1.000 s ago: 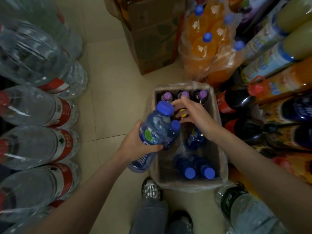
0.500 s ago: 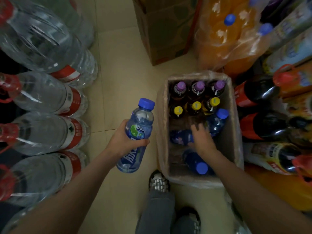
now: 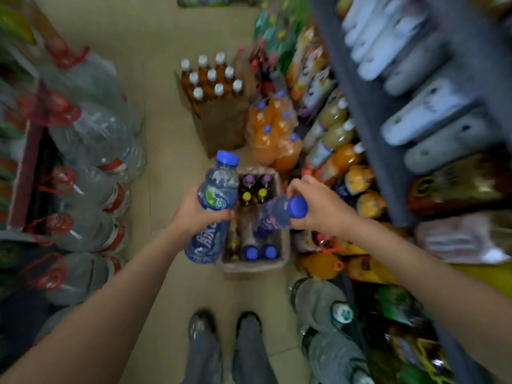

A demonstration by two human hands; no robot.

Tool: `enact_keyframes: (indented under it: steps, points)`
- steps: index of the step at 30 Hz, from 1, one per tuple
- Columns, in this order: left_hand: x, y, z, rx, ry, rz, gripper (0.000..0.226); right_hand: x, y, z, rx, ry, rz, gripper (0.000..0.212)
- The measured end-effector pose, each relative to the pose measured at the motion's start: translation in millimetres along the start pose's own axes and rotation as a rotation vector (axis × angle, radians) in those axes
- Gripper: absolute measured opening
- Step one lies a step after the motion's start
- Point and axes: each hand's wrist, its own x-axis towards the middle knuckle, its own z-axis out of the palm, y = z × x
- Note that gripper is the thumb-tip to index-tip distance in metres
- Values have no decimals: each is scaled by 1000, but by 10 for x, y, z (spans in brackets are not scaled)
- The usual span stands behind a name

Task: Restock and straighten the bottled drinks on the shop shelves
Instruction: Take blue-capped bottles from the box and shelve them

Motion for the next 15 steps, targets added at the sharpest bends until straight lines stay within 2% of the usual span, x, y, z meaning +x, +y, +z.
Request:
enact_keyframes:
  steps: [2, 5, 8, 10, 11, 14, 15]
  points:
    - [-402, 508, 43, 24, -42, 76, 81, -525, -243, -573, -29, 97, -38, 39]
    - [-980, 1136, 169, 91, -141, 212, 74, -1457, -559, -1171, -83, 264, 5, 37]
    - [-1621, 1665, 431, 155, -270, 375, 51, -2596, -823, -1489, -77, 466, 111, 36]
    - [-2124, 1939, 649, 193, -397, 472, 44, -3385, -1030, -1614, -41, 593, 202, 36]
    - [-2411, 2046, 764, 220, -465, 509, 46, -3780, -1145, -1666, -18, 654, 240, 38]
    - [-3216, 2374, 1206, 393, -675, 620, 75, -4924, -1422, -1817, -13, 828, 343, 46]
    - [-3496, 2456, 1392, 455, -736, 664, 74, -5293, -1496, -1843, -40, 858, 373, 47]
